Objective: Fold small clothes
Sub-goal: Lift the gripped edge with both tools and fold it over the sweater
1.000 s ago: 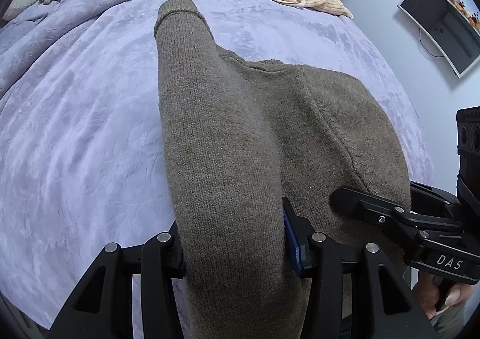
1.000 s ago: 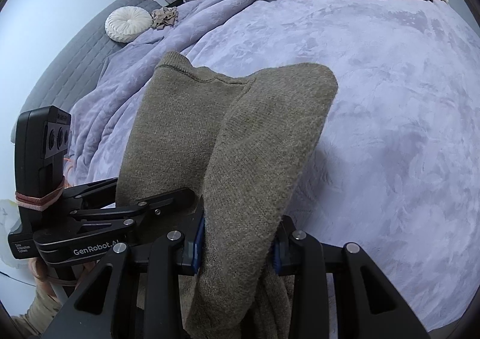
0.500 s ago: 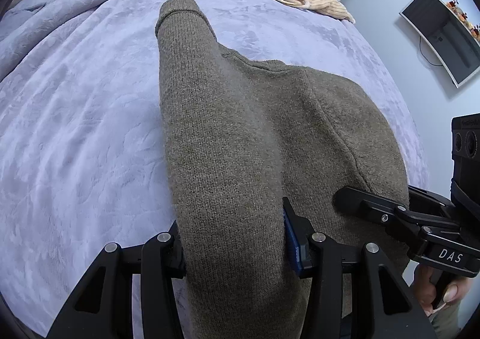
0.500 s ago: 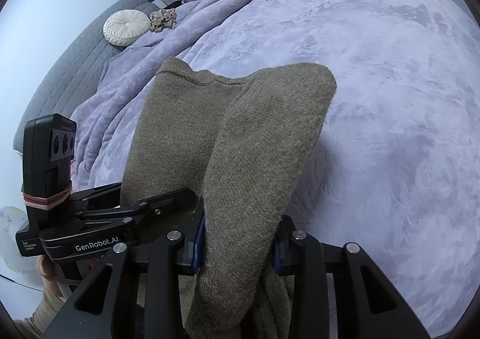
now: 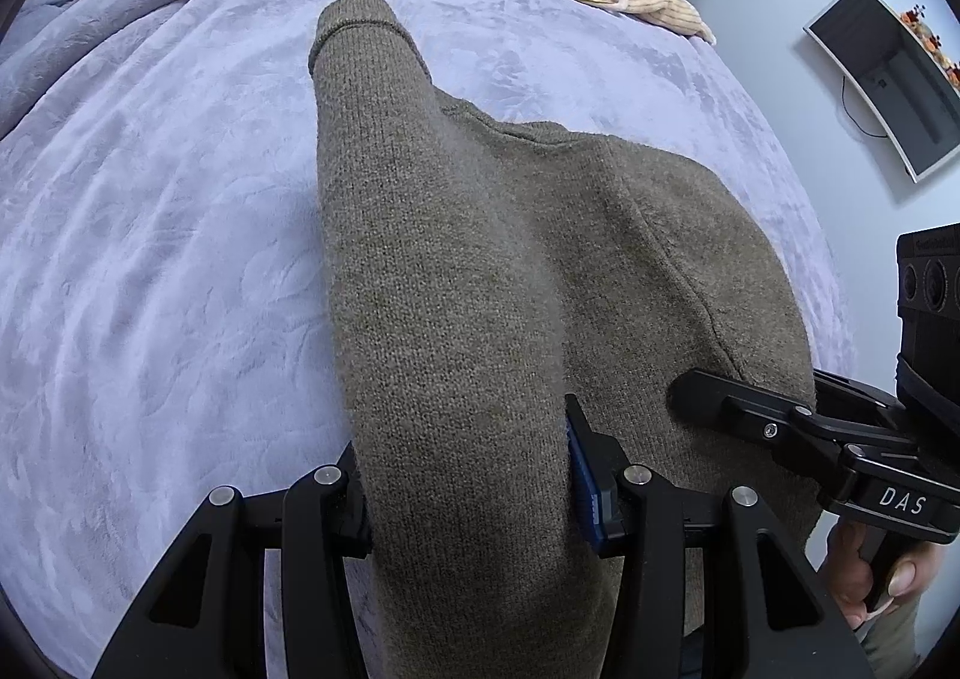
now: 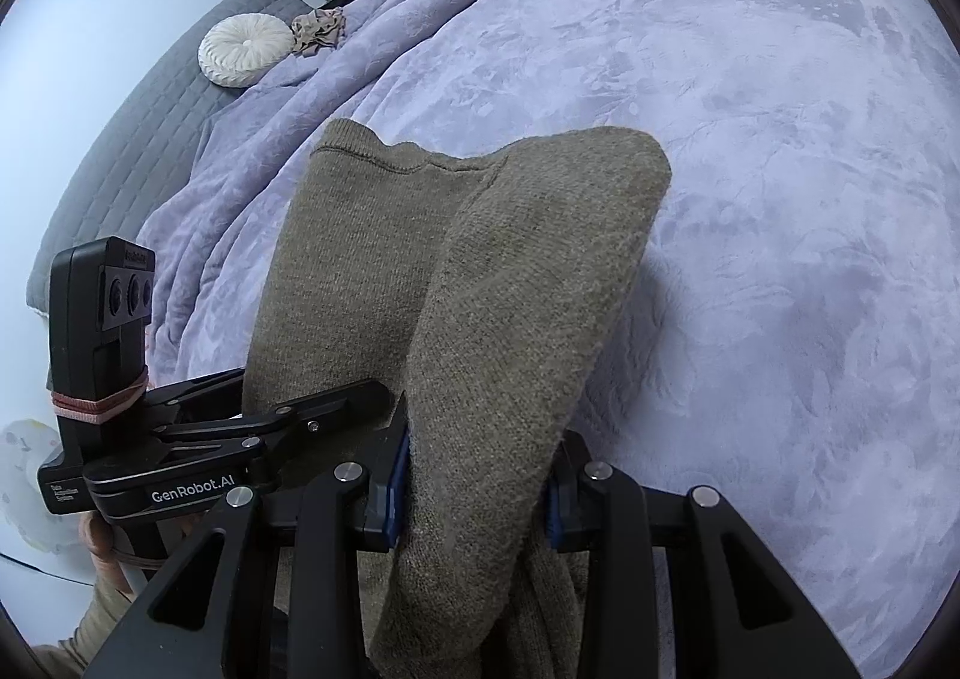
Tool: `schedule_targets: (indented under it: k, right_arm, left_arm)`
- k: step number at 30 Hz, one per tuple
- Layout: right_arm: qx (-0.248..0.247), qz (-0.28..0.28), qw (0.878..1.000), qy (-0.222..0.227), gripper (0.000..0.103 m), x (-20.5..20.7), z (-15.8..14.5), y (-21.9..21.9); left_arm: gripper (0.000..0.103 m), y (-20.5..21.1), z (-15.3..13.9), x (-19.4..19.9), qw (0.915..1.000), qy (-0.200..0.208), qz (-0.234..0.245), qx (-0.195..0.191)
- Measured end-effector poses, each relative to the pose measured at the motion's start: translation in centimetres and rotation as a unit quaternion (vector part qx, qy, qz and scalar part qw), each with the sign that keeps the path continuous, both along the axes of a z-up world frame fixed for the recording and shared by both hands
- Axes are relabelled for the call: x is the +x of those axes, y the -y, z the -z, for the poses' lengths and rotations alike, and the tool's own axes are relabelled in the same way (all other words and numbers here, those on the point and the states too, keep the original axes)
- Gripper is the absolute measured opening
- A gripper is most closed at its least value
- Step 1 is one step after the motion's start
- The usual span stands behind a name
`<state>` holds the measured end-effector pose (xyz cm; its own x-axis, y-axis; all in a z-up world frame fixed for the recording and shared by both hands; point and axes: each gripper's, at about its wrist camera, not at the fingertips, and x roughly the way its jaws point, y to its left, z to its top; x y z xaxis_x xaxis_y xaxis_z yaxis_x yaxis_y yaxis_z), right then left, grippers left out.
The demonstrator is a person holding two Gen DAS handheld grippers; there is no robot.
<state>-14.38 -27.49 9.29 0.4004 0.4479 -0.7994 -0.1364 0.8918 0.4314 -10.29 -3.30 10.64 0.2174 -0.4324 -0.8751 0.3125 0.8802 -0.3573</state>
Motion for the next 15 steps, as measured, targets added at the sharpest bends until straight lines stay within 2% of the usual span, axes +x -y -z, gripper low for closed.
schedule_targets:
  k: [15]
  right_arm:
    - [0.015,0.006,0.999,-0.032,0.037,1.3,3.1,0.8]
  left_arm:
    - [0.05,-0.1,2.1,0.5,0.9998,-0.021,-0.002,-0.002]
